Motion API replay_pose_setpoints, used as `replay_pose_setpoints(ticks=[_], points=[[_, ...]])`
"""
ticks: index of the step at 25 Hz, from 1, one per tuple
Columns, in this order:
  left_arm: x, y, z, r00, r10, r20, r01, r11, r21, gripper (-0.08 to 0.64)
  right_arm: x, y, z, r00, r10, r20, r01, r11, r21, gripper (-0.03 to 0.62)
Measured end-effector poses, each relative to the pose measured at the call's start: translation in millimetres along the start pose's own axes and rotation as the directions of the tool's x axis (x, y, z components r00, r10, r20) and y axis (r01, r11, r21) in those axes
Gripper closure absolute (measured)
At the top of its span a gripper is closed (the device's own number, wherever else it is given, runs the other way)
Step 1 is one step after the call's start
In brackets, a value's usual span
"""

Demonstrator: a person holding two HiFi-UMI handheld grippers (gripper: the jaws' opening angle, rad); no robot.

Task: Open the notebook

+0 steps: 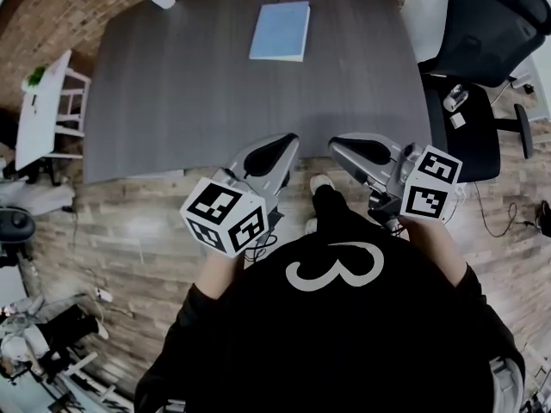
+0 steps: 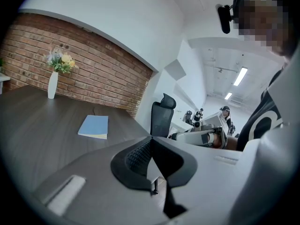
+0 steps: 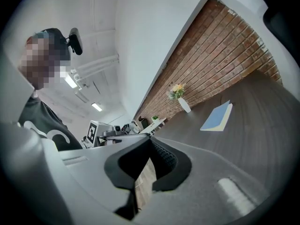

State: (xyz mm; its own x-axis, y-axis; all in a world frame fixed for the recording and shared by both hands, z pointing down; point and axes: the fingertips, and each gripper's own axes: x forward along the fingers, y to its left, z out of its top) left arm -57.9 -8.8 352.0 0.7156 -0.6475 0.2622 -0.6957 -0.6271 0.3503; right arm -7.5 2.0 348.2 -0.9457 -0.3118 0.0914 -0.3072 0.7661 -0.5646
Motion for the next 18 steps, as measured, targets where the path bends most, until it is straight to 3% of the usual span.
replay_pose_setpoints(ticks=[18], points=[[132.2,95.9,39.8,0.989,0.094,-0.117,-0.089,0.995,0.042,0.528,17.5,-151.0,81.8,1.0,-0.007,0.023,0.006,0.997,0.077,0.591]])
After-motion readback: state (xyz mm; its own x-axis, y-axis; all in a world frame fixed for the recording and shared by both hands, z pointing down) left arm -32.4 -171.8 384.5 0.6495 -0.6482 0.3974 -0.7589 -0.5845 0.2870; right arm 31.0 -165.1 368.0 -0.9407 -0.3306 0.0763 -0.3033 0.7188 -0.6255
